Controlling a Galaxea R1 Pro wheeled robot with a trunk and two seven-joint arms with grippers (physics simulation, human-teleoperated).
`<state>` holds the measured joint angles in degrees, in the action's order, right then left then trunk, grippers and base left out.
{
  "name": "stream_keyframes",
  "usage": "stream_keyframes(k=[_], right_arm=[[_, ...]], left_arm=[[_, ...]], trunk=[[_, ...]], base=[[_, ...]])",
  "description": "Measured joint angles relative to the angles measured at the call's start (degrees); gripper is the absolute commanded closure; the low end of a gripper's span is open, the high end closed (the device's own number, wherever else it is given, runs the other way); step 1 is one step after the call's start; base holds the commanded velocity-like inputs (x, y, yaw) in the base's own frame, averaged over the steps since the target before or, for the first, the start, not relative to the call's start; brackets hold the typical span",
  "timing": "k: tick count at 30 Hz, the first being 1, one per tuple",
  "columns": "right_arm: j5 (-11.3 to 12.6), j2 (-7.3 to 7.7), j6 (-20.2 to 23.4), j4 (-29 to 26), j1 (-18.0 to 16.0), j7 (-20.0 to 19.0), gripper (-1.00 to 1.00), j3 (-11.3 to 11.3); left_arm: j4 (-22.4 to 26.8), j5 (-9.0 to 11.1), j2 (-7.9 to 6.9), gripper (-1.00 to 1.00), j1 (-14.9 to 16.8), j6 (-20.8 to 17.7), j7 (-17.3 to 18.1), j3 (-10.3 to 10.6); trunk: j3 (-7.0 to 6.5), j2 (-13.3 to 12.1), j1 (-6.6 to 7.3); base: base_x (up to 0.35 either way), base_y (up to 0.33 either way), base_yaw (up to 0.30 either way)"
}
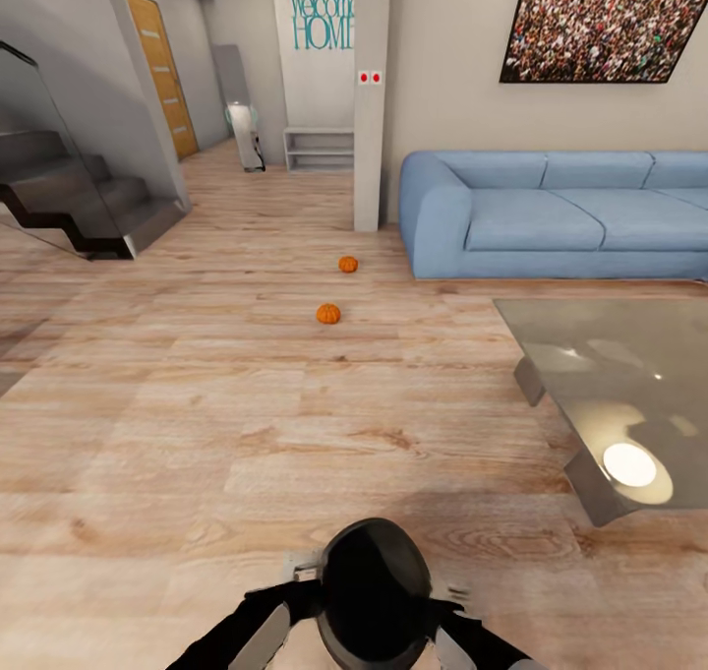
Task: Place each of the two pumpkins and all three candles from the living room inside a cabinet in the living room (use any cabinet), then make sure every cabinet is closed, and position the cauldron so it is next to a table in the living room.
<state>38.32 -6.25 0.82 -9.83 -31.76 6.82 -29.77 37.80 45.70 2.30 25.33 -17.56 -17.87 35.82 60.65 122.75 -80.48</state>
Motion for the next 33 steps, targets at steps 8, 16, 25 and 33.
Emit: stream_keyframes(k=[8, 16, 25, 33], right_arm=[[-0.04, 0.06, 7.94, -7.40, -1.86, 5.01, -1.00, 0.02], [0.10, 1.25, 8.12, -7.58, -1.95, 6.76, -1.00, 0.08], [0.19, 1.80, 7.93, -7.12, -1.96, 7.04, -1.00, 0.32], [0.23, 2.31, 7.72, -7.01, -1.96, 7.06, -1.00, 0.46]], left_arm=[[0.50, 0.38, 0.15, -1.00, 3.84, -5.37, -4.57, -0.37], [0.70, 0.40, 0.63, -1.00, 4.60, -5.76, -5.68, -0.64], [0.69, 0.17, 1.07, -1.00, 4.68, -5.77, -5.79, -0.65], [0.69, -0.15, 1.38, -1.00, 4.68, -5.77, -5.86, -0.65]], trunk=[[0.90, 2.00, -1.10], [2.34, 5.21, -2.86], [3.95, 8.82, -4.83], [5.39, 12.03, -6.59]], base=[[0.000, 0.000, 0.000], [0.000, 0.000, 0.000], [0.000, 0.000, 0.000], [0.000, 0.000, 0.000]])
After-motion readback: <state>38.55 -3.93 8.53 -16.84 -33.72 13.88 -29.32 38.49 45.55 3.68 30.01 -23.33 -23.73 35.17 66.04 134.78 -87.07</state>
